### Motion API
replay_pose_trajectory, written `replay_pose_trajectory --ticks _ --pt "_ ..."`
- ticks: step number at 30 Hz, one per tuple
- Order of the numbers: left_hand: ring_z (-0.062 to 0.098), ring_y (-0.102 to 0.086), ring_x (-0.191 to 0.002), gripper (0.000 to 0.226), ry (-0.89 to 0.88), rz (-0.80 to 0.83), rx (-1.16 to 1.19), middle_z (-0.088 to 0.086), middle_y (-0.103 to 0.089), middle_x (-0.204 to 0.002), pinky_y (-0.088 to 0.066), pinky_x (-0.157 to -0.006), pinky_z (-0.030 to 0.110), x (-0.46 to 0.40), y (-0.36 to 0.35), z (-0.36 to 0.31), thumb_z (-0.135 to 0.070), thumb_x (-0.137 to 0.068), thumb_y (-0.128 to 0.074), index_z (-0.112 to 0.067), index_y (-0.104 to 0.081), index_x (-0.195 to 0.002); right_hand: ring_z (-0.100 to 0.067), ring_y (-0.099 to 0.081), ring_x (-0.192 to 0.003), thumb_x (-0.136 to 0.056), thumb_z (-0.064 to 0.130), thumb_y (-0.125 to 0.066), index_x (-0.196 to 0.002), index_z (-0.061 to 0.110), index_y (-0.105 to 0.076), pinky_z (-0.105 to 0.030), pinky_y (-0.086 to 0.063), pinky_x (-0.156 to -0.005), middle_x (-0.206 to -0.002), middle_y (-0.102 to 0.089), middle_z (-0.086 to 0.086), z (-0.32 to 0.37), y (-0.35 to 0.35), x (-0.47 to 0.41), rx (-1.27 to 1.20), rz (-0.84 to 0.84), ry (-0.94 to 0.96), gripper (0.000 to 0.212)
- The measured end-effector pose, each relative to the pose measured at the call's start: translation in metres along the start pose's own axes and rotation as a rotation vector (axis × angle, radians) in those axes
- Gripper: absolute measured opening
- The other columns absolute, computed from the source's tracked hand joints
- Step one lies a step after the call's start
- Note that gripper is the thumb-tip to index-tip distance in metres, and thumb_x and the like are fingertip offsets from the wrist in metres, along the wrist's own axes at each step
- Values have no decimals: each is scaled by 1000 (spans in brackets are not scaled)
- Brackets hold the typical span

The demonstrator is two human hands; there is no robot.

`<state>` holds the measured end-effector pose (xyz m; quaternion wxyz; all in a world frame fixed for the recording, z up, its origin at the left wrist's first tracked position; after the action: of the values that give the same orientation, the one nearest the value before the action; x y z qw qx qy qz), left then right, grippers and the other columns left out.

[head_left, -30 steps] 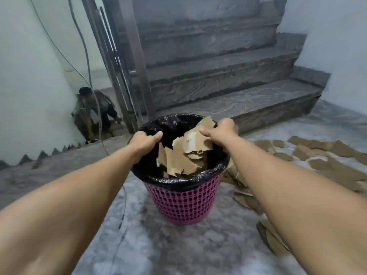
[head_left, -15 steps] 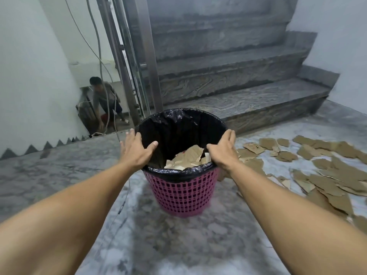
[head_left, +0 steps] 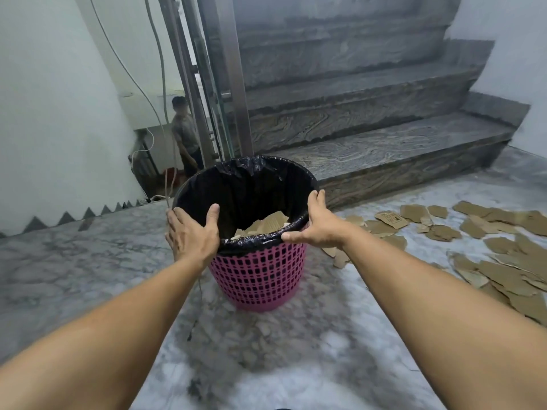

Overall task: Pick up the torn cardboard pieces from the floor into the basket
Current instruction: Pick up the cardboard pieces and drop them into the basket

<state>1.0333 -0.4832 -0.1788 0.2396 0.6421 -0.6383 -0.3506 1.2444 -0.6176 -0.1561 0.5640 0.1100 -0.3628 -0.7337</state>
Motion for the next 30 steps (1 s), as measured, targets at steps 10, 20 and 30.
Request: replay_pose_trajectory --ticks 10,20,30 --pt "30 -7 -148 74 -287 11 -449 13 -21 -158 -1 -118 54 12 10 -33 -63 -94 -18 -9 -41 -140 -24 -3 -151 -73 44 -82 -156 15 9 -39 -11 -123 -164 10 -6 -22 13 26 -34 -110 -32 126" --pt "21 -48 -102 45 -856 204 -342 3 -63 -104 -37 -90 38 106 -36 -152 -54 -94 -41 -16 -65 -100 -30 -57 -115 -83 39 -75 -147 9 -35 -37 -50 -92 -141 -50 -14 -129 79 131 -39 -205 -345 82" --pt "21 -60 -88 43 -696 925 -351 7 -65 -100 -51 -75 33 175 -185 -165 -50 -79 -70 -13 -65 -101 -19 -57 -88 -85 37 -74 -149 9 -30 -34 -50 -69 -139 -45 -8 -274 91 197 -130 -215 -716 83"
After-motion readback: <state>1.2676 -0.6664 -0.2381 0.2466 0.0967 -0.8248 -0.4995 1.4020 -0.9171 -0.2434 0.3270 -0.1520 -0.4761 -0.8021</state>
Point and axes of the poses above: each hand's wrist, its own x-axis away from the middle knuckle, its own y-axis out of the back of the hand, z = x × y, the point moved 1 cm from there along -x, towards the middle knuckle
